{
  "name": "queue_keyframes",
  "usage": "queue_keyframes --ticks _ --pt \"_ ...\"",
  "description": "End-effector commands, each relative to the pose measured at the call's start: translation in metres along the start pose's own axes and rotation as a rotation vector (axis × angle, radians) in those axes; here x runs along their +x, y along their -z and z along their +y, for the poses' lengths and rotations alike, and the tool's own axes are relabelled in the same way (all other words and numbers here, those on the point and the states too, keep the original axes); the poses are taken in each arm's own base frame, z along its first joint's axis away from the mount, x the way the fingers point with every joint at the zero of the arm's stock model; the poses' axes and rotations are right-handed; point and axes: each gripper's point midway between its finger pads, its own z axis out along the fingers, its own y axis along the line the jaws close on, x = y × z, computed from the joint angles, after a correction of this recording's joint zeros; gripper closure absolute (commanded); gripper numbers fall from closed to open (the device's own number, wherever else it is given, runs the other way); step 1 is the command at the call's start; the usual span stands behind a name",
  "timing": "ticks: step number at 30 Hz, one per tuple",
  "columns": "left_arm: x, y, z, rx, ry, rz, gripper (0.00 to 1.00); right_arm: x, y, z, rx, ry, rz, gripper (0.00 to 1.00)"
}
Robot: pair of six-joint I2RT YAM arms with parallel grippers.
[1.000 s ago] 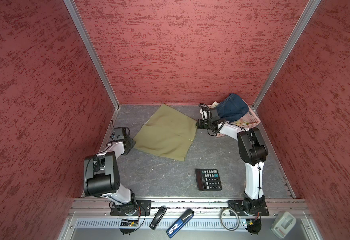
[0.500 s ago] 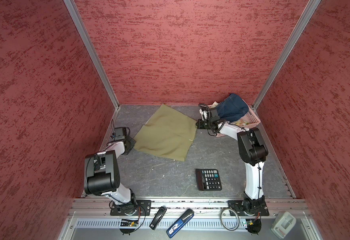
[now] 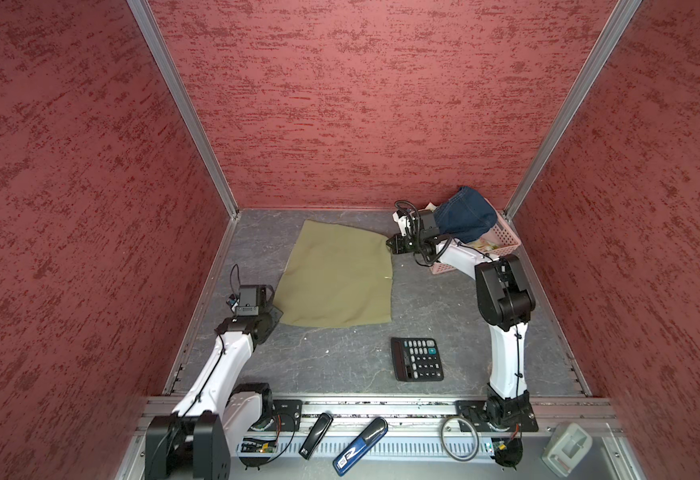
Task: Fold and stack skirts
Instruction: Rotate the skirt at the center of the table.
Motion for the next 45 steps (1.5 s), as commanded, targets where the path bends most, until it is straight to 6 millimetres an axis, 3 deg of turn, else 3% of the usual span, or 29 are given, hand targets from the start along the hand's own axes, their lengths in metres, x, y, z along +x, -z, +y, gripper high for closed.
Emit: queue_keyframes --ticks 1,2,3,7,10,13,18,21,27,33,38,42,45 --pt "0.009 0.013 0.026 -0.068 0.059 -0.002 0.69 0.013 -0.002 0.006 -0.056 0.029 0.027 1.00" --pt "0.007 0.018 0.025 -0.062 0.061 -0.015 0.52 0.014 -0.002 0.006 -0.058 0.029 0.026 1.00" --pt "0.003 0.025 0.024 -0.059 0.056 -0.031 0.43 0.017 -0.001 0.007 -0.063 0.028 0.027 1.00" --pt "-0.029 0.074 -0.003 0.027 -0.055 -0.185 0.18 0.023 0.004 0.010 -0.072 0.034 0.018 1.00" --pt "-0.052 0.098 -0.039 0.112 -0.194 -0.252 0.16 0.022 0.007 0.014 -0.082 0.046 0.004 1.00" --pt "-0.069 0.094 -0.088 0.183 -0.346 -0.231 0.18 0.018 0.010 0.019 -0.097 0.062 -0.015 1.00" --pt "-0.097 0.034 -0.175 0.159 -0.550 -0.028 0.18 0.016 0.012 0.032 -0.117 0.120 -0.038 1.00" --pt "-0.110 -0.002 -0.219 0.123 -0.665 0.009 0.18 0.018 0.012 0.036 -0.119 0.143 -0.035 1.00" --pt "-0.122 -0.074 -0.282 0.168 -0.736 0.033 0.15 0.025 0.010 0.046 -0.116 0.174 -0.026 1.00" --pt "-0.126 -0.127 -0.315 0.201 -0.766 0.014 0.15 0.031 0.005 0.063 -0.143 0.205 -0.025 1.00" --pt "-0.131 -0.156 -0.321 0.185 -0.800 0.019 0.15 0.039 -0.007 0.069 -0.151 0.247 0.021 1.00" --pt "-0.126 -0.156 -0.312 0.147 -0.829 0.050 0.17 0.042 -0.006 0.065 -0.104 0.260 0.035 1.00" --pt "-0.122 -0.138 -0.299 0.147 -0.800 0.057 0.19 0.040 -0.005 0.056 -0.049 0.250 0.042 1.00"
